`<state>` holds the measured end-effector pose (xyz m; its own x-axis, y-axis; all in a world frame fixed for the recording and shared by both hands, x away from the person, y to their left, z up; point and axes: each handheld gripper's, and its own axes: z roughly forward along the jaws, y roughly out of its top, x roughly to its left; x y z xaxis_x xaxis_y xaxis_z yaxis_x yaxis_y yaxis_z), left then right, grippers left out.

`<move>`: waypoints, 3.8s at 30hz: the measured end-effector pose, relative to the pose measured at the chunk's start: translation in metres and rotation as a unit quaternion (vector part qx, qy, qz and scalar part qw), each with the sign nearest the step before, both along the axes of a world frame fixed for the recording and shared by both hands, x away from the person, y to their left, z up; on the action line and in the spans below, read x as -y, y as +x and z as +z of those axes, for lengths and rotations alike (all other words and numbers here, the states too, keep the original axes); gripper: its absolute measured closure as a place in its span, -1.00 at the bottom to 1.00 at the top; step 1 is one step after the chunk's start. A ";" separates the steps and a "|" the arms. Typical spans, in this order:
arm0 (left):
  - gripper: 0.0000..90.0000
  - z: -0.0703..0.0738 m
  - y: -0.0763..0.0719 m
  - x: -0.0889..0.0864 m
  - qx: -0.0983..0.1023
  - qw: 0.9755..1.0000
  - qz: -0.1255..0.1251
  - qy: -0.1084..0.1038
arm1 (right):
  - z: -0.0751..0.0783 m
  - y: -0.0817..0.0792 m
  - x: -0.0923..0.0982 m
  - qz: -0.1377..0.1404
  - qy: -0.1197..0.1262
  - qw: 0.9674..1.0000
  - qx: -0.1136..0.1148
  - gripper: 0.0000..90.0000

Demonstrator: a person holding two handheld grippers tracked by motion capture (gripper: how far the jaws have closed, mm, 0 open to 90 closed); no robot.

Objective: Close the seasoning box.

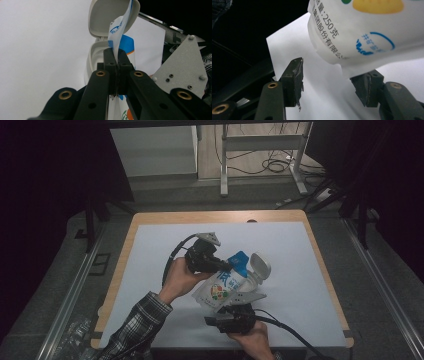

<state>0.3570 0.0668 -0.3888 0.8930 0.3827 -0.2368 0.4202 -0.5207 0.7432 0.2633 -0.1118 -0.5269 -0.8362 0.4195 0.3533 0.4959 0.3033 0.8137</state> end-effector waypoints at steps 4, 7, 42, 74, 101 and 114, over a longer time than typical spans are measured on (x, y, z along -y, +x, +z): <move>0.99 -0.002 -0.001 -0.004 0.009 1.000 0.001 -0.012 | 0.001 -0.001 0.005 -0.003 -0.009 1.000 0.007 -0.01; 0.99 -0.004 -0.002 -0.007 0.013 1.000 0.003 -0.022 | 0.002 -0.002 0.009 -0.005 -0.011 1.000 0.011 -0.01; 0.99 -0.031 -0.020 -0.062 0.039 0.993 0.023 -0.107 | 0.054 0.008 0.049 -0.042 0.005 0.996 0.077 0.34; 0.98 -0.049 -0.037 -0.092 0.040 0.990 0.005 -0.138 | 0.080 0.045 0.011 -0.010 -0.003 0.996 0.089 0.83; -0.37 -0.073 -0.047 -0.107 0.095 0.983 0.133 -0.079 | 0.099 0.053 -0.004 -0.028 -0.038 0.993 0.112 1.00; -0.83 -0.107 -0.053 -0.112 0.081 0.976 0.203 0.019 | 0.109 0.071 -0.017 -0.043 -0.054 0.991 0.116 1.00</move>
